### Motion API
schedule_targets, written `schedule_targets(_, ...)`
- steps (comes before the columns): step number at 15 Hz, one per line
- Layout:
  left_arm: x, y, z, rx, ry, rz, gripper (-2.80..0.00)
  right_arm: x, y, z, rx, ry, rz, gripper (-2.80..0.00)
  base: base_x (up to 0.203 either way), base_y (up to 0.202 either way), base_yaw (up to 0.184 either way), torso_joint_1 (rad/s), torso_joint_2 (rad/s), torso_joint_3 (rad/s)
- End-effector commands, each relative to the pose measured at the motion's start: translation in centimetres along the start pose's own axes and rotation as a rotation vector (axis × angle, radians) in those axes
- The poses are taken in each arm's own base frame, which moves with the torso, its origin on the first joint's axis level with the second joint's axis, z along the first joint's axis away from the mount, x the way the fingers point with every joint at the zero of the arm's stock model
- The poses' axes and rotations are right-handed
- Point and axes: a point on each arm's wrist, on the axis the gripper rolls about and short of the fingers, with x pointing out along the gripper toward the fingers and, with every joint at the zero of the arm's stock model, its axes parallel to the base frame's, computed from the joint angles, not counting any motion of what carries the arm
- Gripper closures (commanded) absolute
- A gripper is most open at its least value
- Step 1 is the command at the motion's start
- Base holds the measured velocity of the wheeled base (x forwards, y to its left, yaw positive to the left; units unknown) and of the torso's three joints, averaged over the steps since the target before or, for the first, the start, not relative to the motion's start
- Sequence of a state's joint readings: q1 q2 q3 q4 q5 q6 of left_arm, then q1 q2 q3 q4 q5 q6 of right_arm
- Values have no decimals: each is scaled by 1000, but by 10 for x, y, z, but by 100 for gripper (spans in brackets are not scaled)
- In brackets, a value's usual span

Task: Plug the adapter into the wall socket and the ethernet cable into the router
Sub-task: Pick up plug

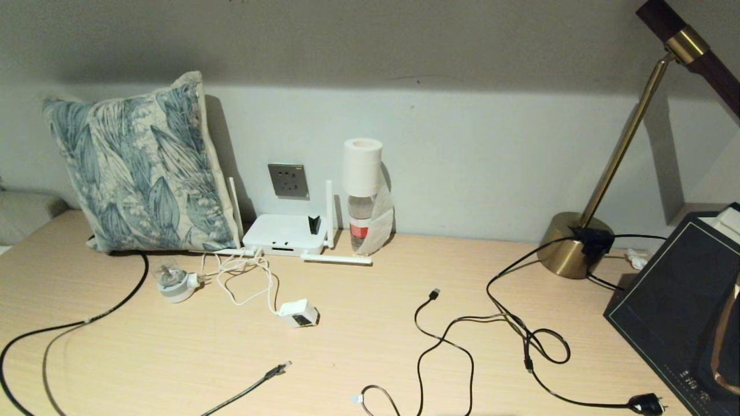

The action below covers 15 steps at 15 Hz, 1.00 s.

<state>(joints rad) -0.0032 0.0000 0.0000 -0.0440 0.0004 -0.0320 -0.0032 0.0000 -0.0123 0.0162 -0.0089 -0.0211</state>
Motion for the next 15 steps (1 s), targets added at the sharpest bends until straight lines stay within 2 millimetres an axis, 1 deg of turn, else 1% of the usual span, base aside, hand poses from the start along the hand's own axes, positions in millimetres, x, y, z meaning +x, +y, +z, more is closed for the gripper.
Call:
schedule_targets(1, 1, 0, -4, 74, 19, -13, 0, 0, 0, 0, 0, 1, 0, 0, 0, 0, 0, 0, 0, 0)
schedule_targets(2, 1, -1, -4, 113, 19, -37, 0, 0, 0, 0, 0, 1, 0, 0, 0, 0, 0, 0, 0, 0)
schedule_targets(4, 1, -1, -5, 119, 21, -38, 0, 0, 0, 0, 0, 1, 0, 0, 0, 0, 0, 0, 0, 0)
schedule_targets(5, 1, -1, -4, 152, 15, -41, 0, 0, 0, 0, 0, 1, 0, 0, 0, 0, 0, 0, 0, 0)
schedule_targets(6, 0, -1, 3, 182, -30, -46, 0, 0, 0, 0, 0, 2, 0, 0, 0, 0, 0, 0, 0, 0)
schedule_targets(7, -3, -2, 19, 191, -89, -74, 0, 0, 0, 0, 0, 1, 0, 0, 0, 0, 0, 0, 0, 0)
schedule_targets(8, -9, -5, 45, 200, -152, -128, 0, 0, 0, 0, 0, 1, 0, 0, 0, 0, 0, 0, 0, 0)
schedule_targets(9, -10, -6, 67, 206, -157, -188, 0, 0, 0, 0, 0, 1, 0, 0, 0, 0, 0, 0, 0, 0)
schedule_targets(10, -3, -8, 87, 206, -114, -269, 0, 0, 0, 0, 0, 2, 0, 0, 0, 0, 0, 0, 0, 0)
schedule_targets(11, 10, -10, 103, 197, -41, -351, 0, 0, 0, 0, 0, 1, 0, 0, 0, 0, 0, 0, 0, 0)
schedule_targets(12, 28, -11, 114, 182, 51, -426, 0, 0, 0, 0, 0, 1, 0, 0, 0, 0, 0, 0, 0, 0)
schedule_targets(14, 72, -18, 129, 158, 227, -534, 0, 0, 0, 0, 0, 1, 0, 0, 0, 0, 0, 0, 0, 0)
schedule_targets(15, 100, -23, 134, 155, 302, -566, 0, 0, 0, 0, 0, 1, 0, 0, 0, 0, 0, 0, 0, 0)
